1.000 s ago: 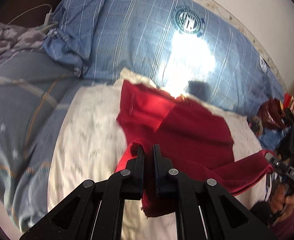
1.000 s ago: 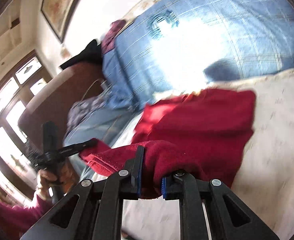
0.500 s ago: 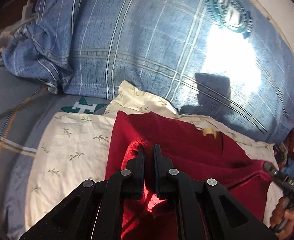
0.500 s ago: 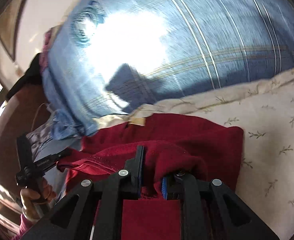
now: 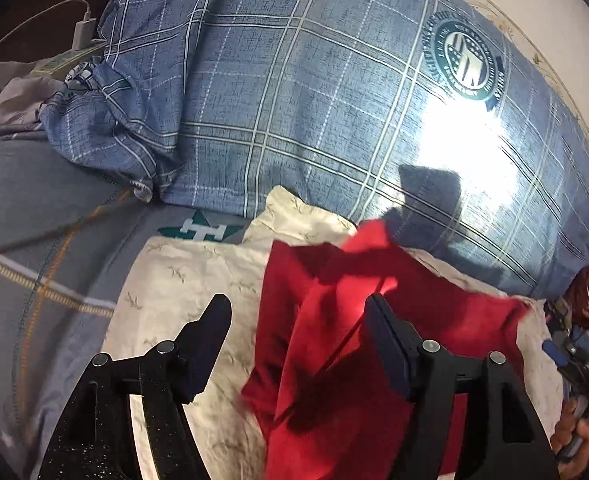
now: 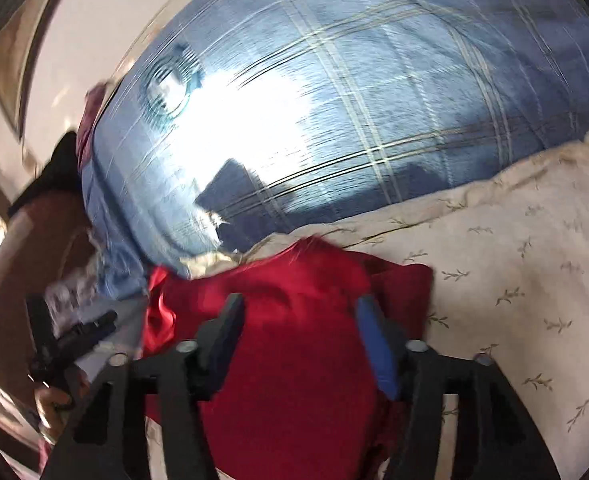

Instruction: Fold small clothes

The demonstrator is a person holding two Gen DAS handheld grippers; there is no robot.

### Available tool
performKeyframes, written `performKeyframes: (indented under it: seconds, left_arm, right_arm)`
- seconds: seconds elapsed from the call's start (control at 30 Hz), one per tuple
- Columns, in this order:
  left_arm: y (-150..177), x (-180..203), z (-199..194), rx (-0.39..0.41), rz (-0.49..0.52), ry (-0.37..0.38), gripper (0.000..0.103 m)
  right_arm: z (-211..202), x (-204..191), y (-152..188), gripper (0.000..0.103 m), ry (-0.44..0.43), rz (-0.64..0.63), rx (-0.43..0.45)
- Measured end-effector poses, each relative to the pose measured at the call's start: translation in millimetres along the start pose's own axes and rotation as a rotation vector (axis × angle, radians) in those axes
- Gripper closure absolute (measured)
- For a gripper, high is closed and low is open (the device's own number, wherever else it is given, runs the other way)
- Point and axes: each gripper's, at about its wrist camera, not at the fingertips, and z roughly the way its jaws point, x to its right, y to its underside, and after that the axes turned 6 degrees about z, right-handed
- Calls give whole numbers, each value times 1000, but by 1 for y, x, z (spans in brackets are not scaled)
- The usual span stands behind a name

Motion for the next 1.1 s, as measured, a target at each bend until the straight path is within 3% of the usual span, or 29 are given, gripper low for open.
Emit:
performKeyframes:
  seconds: [0.07, 0.2, 0.23, 0.3, 0.4, 0.53, 0.6, 0.7, 0.83, 0.93, 1.1]
  left_arm:
    - [12, 3, 6, -12, 11, -20, 34]
    - [25, 7, 25, -82, 65, -57, 36]
    - [28, 5, 35, -105, 69, -61, 36]
    - [29, -1, 52, -137, 64, -75, 35]
    - [26, -13, 68, -160, 16, -53, 33]
    - [22, -17, 57, -128, -1, -47, 36]
    - [24, -22, 40, -108, -1, -38, 35]
    - [28, -29, 12, -87, 4, -19, 34]
    - [46, -33, -20, -77, 30, 40, 33]
    - [68, -32, -29, -135, 65, 105, 33]
    - [86, -32, -20, -181, 82, 142, 34]
  right_arm:
    - [16, -18, 4, 65, 52, -112, -38]
    - [69, -29, 3, 71, 194, -218, -92]
    - [83, -19, -1, 71, 272, -223, -85]
    - [104, 1, -10, 72, 326, -168, -83]
    - [116, 26, -19, 72, 285, -53, -103]
    - [89, 16, -16, 65, 261, -67, -79]
    - [61, 11, -6, 52, 196, -55, -77]
    - [24, 7, 14, 40, 147, -64, -75]
    - [-7, 1, 49, 40, 151, -122, -116]
    - [-21, 8, 69, 39, 164, -121, -118]
    - [-2, 21, 94, 40, 148, -49, -181]
